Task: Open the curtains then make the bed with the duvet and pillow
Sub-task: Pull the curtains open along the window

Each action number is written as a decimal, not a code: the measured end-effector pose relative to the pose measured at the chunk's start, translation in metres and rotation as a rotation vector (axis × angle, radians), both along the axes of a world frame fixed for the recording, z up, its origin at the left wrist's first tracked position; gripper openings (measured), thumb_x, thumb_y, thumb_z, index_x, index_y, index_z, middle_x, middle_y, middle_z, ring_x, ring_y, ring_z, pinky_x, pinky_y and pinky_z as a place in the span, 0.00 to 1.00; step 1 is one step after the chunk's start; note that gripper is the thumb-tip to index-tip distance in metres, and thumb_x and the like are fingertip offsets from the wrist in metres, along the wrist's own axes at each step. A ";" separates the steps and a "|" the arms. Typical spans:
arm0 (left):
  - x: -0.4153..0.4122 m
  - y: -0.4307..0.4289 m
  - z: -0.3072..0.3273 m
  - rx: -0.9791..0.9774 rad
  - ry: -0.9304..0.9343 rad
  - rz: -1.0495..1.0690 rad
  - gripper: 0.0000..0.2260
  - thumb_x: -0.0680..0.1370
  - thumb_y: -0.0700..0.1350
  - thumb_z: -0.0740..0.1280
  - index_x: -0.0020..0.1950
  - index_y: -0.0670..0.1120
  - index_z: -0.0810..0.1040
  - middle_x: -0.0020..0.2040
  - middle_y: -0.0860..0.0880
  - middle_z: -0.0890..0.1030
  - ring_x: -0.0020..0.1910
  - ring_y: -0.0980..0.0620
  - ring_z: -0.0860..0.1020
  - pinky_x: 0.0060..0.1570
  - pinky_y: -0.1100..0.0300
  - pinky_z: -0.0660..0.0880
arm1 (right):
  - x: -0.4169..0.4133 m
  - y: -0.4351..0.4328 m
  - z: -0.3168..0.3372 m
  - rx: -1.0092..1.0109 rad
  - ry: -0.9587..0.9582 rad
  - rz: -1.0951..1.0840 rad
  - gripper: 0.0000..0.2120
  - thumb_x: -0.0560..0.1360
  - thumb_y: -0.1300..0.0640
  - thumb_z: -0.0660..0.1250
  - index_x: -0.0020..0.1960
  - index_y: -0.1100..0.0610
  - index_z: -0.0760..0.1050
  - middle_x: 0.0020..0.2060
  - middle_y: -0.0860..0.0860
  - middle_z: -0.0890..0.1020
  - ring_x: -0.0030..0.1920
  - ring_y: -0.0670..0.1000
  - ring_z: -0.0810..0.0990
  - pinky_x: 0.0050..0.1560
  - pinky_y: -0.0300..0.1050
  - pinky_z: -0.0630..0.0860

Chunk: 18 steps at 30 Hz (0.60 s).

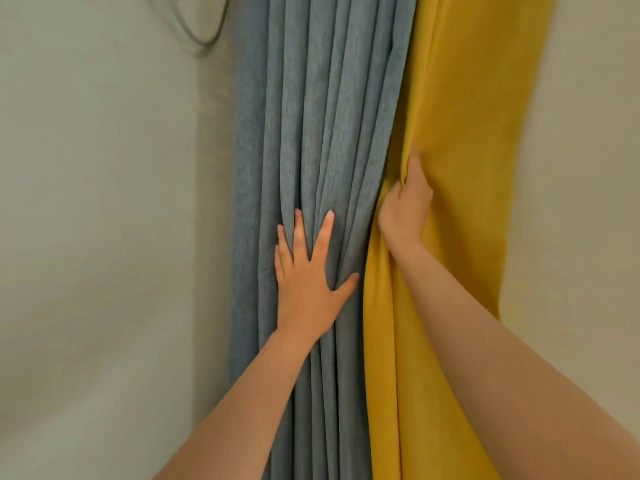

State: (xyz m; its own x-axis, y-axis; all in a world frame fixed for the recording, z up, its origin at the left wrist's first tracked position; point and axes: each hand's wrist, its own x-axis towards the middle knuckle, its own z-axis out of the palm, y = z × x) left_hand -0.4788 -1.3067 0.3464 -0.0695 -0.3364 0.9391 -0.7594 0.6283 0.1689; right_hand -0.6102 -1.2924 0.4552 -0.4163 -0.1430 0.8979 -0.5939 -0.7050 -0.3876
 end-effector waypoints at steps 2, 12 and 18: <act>0.019 -0.009 0.006 -0.037 -0.022 0.052 0.42 0.74 0.63 0.65 0.78 0.61 0.40 0.80 0.51 0.38 0.78 0.45 0.37 0.75 0.45 0.39 | 0.027 -0.018 0.012 0.016 0.068 0.080 0.27 0.78 0.72 0.52 0.76 0.59 0.62 0.71 0.57 0.71 0.71 0.53 0.69 0.73 0.43 0.62; 0.130 -0.068 0.002 -0.027 -0.024 0.304 0.39 0.77 0.40 0.67 0.79 0.53 0.44 0.79 0.46 0.39 0.77 0.47 0.35 0.76 0.51 0.42 | 0.154 -0.117 0.052 0.195 0.528 -0.224 0.15 0.71 0.77 0.52 0.47 0.65 0.74 0.41 0.61 0.78 0.42 0.60 0.78 0.37 0.55 0.70; 0.129 -0.074 -0.002 -0.068 -0.034 0.283 0.37 0.76 0.35 0.65 0.80 0.50 0.51 0.80 0.45 0.43 0.78 0.46 0.39 0.76 0.48 0.45 | 0.139 -0.129 0.028 0.225 0.543 -0.052 0.15 0.77 0.72 0.53 0.59 0.64 0.74 0.47 0.61 0.81 0.46 0.59 0.80 0.47 0.55 0.77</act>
State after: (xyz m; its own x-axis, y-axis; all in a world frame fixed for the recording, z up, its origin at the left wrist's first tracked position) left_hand -0.3501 -1.3804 0.3448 -0.0139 -0.2837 0.9588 -0.9106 0.3996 0.1051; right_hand -0.4712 -1.4211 0.4837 0.0827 -0.3462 0.9345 -0.7806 -0.6055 -0.1553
